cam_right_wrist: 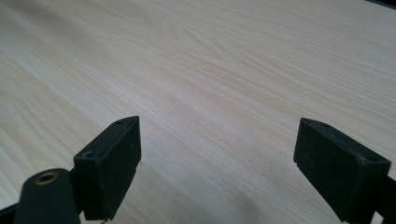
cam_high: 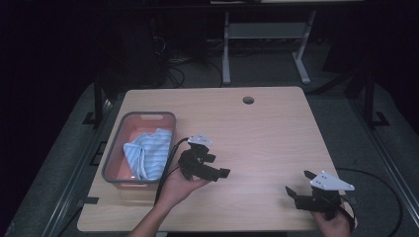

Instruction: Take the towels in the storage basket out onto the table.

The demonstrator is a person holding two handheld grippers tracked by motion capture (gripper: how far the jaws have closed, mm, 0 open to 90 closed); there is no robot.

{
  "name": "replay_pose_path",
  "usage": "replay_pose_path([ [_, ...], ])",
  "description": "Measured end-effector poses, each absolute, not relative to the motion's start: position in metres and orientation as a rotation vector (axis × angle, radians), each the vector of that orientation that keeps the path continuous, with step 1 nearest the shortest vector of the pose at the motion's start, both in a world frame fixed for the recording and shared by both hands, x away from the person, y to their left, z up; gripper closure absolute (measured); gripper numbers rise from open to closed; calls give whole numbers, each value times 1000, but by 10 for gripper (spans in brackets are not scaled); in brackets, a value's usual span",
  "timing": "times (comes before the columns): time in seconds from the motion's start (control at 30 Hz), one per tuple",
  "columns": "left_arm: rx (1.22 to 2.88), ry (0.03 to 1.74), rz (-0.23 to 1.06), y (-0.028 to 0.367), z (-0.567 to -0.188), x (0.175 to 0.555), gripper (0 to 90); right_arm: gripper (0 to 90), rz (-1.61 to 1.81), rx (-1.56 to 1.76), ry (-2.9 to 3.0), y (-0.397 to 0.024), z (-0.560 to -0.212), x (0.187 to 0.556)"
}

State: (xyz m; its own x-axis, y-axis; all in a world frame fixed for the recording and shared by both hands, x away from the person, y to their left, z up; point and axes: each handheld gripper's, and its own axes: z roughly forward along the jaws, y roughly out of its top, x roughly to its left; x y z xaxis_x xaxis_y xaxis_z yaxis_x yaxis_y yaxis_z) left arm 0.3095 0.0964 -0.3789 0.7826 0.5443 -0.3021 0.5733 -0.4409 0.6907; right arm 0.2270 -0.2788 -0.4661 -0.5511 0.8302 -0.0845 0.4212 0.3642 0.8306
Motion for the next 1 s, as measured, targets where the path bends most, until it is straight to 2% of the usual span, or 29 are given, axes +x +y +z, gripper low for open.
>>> replay_pose_path([
  [1.0, 2115, 962, 60, 142, -348, 328, 219, 145, 1082, 1083, 2129, -279, -465, 226],
])
